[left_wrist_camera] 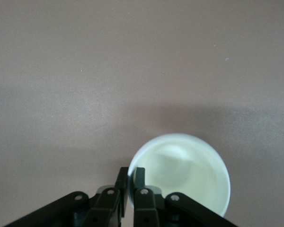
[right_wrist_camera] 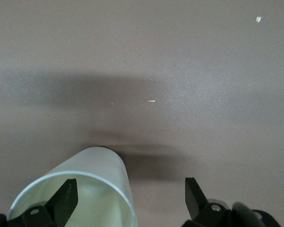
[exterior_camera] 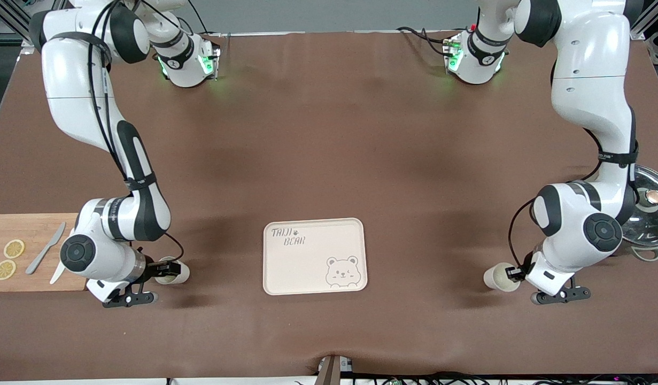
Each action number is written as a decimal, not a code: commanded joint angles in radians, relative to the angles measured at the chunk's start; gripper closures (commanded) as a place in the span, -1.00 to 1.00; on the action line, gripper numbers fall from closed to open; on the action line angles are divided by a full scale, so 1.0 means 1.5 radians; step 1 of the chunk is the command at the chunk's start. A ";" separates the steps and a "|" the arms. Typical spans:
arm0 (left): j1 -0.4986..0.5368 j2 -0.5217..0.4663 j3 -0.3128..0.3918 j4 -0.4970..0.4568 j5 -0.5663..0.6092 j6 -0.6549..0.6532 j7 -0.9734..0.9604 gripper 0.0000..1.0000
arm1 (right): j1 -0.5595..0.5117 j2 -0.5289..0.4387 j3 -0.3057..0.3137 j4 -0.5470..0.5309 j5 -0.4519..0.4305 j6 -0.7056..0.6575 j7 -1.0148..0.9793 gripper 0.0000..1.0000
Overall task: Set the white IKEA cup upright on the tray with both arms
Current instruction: 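Close the right gripper on its cup while the left gripper grasps its cup, then carry the left gripper's cup onto the tray while the right gripper lifts, then carry the right gripper's cup onto the tray beside the other cup, then open the left gripper and lift it off its cup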
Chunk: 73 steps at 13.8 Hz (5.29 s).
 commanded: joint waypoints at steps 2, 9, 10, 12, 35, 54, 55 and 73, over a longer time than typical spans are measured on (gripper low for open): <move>-0.002 0.000 -0.001 0.003 -0.011 0.006 0.003 1.00 | 0.000 0.003 0.002 0.004 0.010 0.004 0.001 -0.78; -0.013 -0.010 0.001 0.045 -0.006 -0.043 -0.002 1.00 | 0.002 0.004 0.003 0.004 0.012 0.004 0.003 0.40; -0.014 -0.012 0.000 0.057 -0.008 -0.065 -0.008 1.00 | 0.003 0.004 0.003 0.004 0.012 0.004 0.003 0.52; -0.027 -0.022 0.000 0.063 -0.007 -0.086 -0.050 1.00 | 0.004 0.004 0.003 0.004 0.012 0.004 0.003 0.83; -0.378 0.002 0.072 0.128 -0.002 -0.102 -0.592 1.00 | 0.048 -0.024 0.050 0.048 0.026 -0.083 0.149 1.00; -0.456 0.080 0.086 0.145 -0.002 -0.053 -0.684 1.00 | 0.262 0.004 0.044 0.081 0.021 0.003 0.540 1.00; -0.456 0.083 0.086 0.145 -0.002 -0.052 -0.683 1.00 | 0.269 0.008 0.044 0.081 0.020 0.009 0.542 1.00; -0.388 -0.030 0.084 0.132 -0.004 -0.116 -0.618 -1.00 | 0.292 0.052 0.043 0.072 0.013 0.073 0.565 -0.66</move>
